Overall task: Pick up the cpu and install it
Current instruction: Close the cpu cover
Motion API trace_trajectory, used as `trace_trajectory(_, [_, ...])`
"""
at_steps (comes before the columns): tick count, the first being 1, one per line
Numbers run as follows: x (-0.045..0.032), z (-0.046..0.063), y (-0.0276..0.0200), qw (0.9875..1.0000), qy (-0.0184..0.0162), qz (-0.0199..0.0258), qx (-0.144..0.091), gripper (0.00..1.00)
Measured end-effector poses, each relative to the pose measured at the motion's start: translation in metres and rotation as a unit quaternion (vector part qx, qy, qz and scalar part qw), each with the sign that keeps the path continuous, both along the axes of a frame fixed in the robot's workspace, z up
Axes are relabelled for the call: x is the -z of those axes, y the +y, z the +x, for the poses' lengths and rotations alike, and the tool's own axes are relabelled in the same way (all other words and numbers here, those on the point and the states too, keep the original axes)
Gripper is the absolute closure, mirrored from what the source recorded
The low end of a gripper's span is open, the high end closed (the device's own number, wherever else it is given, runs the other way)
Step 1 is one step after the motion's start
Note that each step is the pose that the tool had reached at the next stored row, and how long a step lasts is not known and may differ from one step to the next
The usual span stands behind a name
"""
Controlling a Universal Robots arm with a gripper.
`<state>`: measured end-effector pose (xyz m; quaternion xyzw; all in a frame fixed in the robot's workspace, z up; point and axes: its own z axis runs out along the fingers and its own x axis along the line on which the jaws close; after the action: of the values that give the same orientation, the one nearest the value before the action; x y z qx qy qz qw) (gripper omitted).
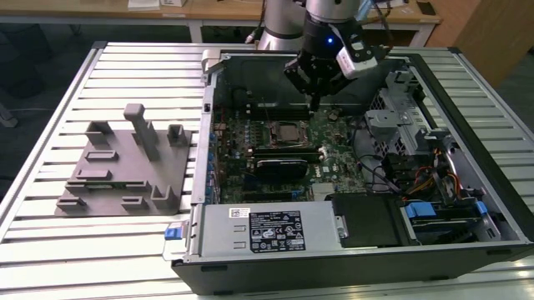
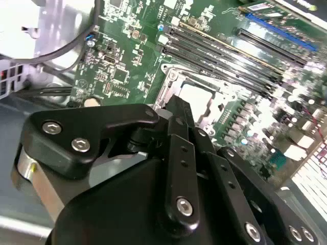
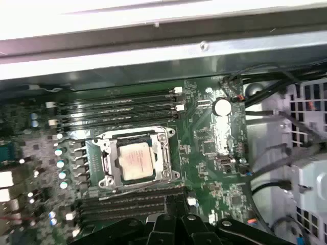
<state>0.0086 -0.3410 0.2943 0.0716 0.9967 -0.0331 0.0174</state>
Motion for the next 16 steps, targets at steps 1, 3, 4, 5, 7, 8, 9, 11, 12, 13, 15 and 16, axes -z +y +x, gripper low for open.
trace_trajectory(1, [-0.016, 0.0, 0.0, 1.0, -0.0003, 0.0, 0.0, 0.89])
trace_trajectory(3, [-0.0245, 0.0, 0.0, 1.0, -0.0004, 0.0, 0.0, 0.89])
trace_trajectory(4, [-0.0292, 0.0, 0.0, 1.0, -0.0005, 0.0, 0.0, 0.89])
trace_trajectory(5, [-0.0335, 0.0, 0.0, 1.0, -0.0005, 0.0, 0.0, 0.89])
trace_trajectory(7, [-0.042, 0.0, 0.0, 1.0, -0.0007, 0.0, 0.0, 0.89])
trace_trajectory(8, [-0.0441, 0.0, 0.0, 1.0, -0.0007, 0.0, 0.0, 0.89])
trace_trajectory(9, [-0.0433, 0.0, 0.0, 1.0, -0.0009, 0.0003, 0.0, 0.89])
trace_trajectory(11, [-0.0418, 0.0, 0.0, 1.0, -0.0008, 0.0001, 0.0, 0.89])
trace_trajectory(12, [-0.0418, 0.0, 0.0, 1.0, -0.0007, 0.0, 0.0, 0.89])
trace_trajectory(13, [-0.0418, 0.0, 0.0, 1.0, -0.0008, 0.0, 0.0, 0.89])
trace_trajectory(15, [-0.0417, 0.0, 0.0, 1.0, -0.0007, 0.0, 0.0, 0.89])
trace_trajectory(16, [-0.0416, 0.0, 0.0, 1.0, -0.0007, 0.0001, 0.0, 0.89])
